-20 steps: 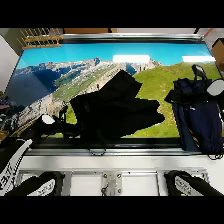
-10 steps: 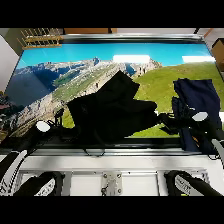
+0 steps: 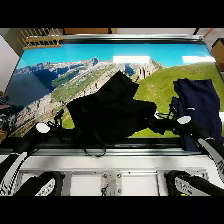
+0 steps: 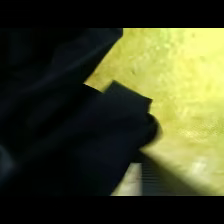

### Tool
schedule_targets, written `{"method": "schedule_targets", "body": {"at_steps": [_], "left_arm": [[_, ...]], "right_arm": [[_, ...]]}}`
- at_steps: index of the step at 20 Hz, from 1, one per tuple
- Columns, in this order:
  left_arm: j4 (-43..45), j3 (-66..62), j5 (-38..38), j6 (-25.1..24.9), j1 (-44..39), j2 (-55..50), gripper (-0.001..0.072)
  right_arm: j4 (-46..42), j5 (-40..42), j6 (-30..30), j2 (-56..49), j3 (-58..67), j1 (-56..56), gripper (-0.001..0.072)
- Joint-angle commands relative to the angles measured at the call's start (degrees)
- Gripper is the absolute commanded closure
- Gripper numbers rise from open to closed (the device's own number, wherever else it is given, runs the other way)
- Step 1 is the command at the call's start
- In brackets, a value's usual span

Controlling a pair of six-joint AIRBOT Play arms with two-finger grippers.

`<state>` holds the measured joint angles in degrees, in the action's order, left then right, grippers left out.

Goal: Fold the clothes and pants, and hang the long-sleeved shirts on hangers.

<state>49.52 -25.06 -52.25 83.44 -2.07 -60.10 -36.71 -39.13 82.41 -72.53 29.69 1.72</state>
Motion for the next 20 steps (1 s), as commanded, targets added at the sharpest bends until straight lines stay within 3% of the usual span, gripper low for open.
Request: {"method": "schedule_targets", "body": {"at_steps": [1, 4, 6, 9, 14, 20], "left_arm": [[0.52, -0.57, -0.22, -0.09, 0.07, 0.07, 0.0689], [1.09, -9.20, -5.62, -0.09, 1.79, 0.76, 0.0690], [-0.13, -18.99, -10.29, -0.07, 3.23, 4.61, 0.0689], [-3.74, -36.33, -14.03, 0.44, 3.45, 12.17, 0.0689], [-5.09, -54.71, -9.29, 3.37, -1.38, 23.89, 0.0689], [-4.04, -57.53, -8.20, 11.91, -7.41, 33.66, 0.0689]], "right_arm": [[0.74, 2.10, -3.37, 0.33, 0.94, -1.68, 0.0698], [-6.60, -6.10, -4.44, 4.50, 10.34, 2.60, 0.0699], [-12.26, -14.84, -4.37, 8.74, 22.99, 6.21, 0.0700], [-13.70, -22.01, -3.76, 14.10, 45.22, 9.05, 0.0700], [-13.68, -22.21, -3.52, 19.61, 72.15, 8.92, 0.0699], [-13.68, -20.68, -2.91, 25.49, 78.49, 8.92, 0.0700]]}}
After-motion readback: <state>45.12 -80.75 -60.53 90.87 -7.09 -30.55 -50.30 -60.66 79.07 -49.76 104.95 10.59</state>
